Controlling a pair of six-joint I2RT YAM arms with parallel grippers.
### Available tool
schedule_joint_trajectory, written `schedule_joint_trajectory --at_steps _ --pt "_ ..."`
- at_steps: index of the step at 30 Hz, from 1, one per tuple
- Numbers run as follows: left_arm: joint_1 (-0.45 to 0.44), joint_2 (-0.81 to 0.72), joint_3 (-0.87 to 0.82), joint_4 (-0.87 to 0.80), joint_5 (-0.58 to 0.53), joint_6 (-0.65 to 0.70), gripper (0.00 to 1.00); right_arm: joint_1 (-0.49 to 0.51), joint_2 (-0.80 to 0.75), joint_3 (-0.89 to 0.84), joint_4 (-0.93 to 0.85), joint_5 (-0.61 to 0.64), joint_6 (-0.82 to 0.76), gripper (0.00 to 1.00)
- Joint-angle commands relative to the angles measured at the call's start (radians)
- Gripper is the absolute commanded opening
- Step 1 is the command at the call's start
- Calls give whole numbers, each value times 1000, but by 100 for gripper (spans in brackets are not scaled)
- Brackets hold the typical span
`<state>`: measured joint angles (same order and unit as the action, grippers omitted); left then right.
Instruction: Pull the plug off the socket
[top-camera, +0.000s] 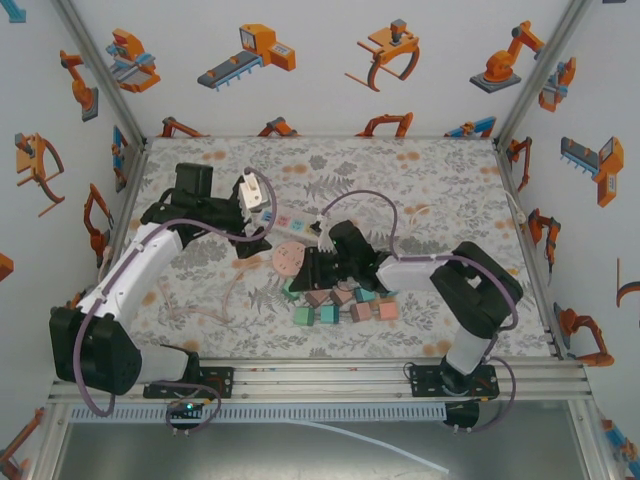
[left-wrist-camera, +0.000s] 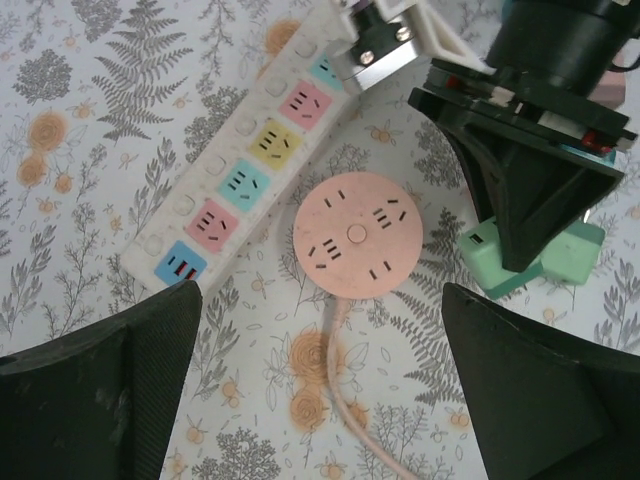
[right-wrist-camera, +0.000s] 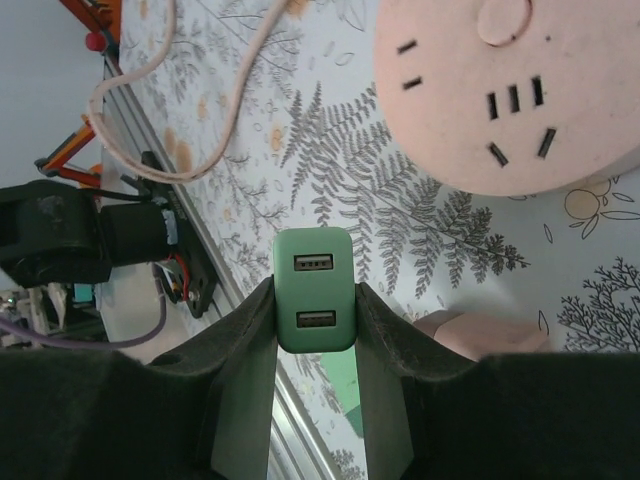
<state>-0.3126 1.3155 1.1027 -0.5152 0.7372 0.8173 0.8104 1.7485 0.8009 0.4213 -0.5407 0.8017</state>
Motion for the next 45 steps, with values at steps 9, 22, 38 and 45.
schedule_joint_trajectory --at_steps 9,22,38,45 --pt "35 -16 -12 -313 192 411 97 13 60 24 33 43 27 17" --pt "35 17 1 -334 187 433 97 14 26 30 -43 105 -25 39" --pt "37 -16 -31 -165 143 301 97 13 -235 83 -306 293 -278 45" --pt "23 -40 -70 98 64 38 97 12 -501 -9 -253 632 -527 48"
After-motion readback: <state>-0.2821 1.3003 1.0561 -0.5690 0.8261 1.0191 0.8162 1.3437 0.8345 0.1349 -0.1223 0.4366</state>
